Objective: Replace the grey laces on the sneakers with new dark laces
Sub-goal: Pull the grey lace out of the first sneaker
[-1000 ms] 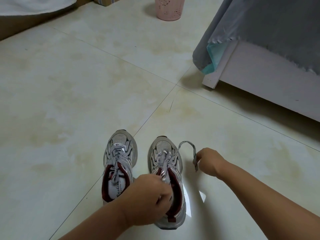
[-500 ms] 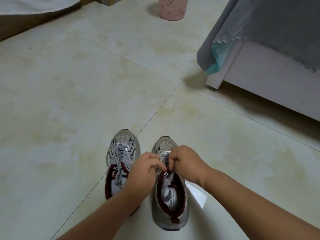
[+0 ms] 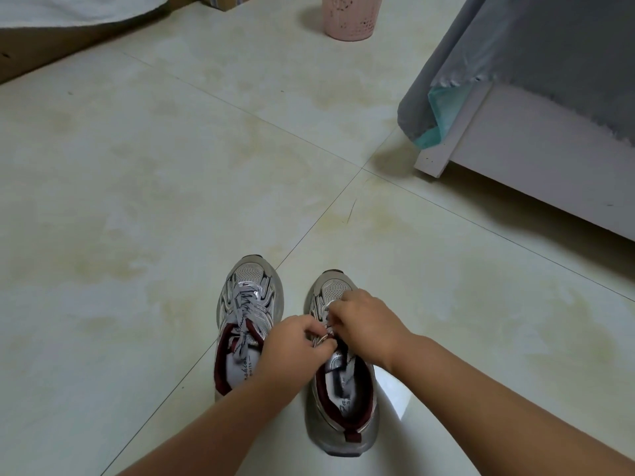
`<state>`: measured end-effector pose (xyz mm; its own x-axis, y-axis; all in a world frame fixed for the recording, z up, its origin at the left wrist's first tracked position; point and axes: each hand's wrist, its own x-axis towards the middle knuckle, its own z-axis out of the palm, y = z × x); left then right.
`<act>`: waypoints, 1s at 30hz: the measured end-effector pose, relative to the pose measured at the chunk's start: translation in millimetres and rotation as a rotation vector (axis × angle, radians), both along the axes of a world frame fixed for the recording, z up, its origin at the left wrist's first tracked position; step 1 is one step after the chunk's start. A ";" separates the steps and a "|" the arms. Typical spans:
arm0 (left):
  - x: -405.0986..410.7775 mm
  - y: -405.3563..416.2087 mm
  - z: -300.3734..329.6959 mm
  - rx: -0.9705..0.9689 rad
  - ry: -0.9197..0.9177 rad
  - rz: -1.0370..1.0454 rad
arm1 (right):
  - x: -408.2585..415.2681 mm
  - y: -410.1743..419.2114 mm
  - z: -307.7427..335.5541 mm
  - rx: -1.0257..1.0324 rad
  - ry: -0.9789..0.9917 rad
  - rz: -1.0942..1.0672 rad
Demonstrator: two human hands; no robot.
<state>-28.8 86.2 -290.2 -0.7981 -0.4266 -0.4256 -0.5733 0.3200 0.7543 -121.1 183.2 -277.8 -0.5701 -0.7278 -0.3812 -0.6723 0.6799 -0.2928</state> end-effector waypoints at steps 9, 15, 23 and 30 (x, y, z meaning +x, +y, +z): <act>4.6 -0.4 2.5 0.107 0.075 0.036 | -6.7 9.6 -11.4 -0.172 -0.321 -0.431; 2.4 -0.2 2.5 0.043 0.068 -0.003 | -6.1 4.7 3.3 -0.095 -0.129 -0.152; 1.2 6.1 -0.5 -0.049 0.090 0.024 | -0.6 7.5 -5.9 -0.199 -0.124 -0.528; -3.4 5.8 -1.1 -0.055 0.084 -0.012 | -0.1 6.8 -1.0 -0.179 -0.121 -0.112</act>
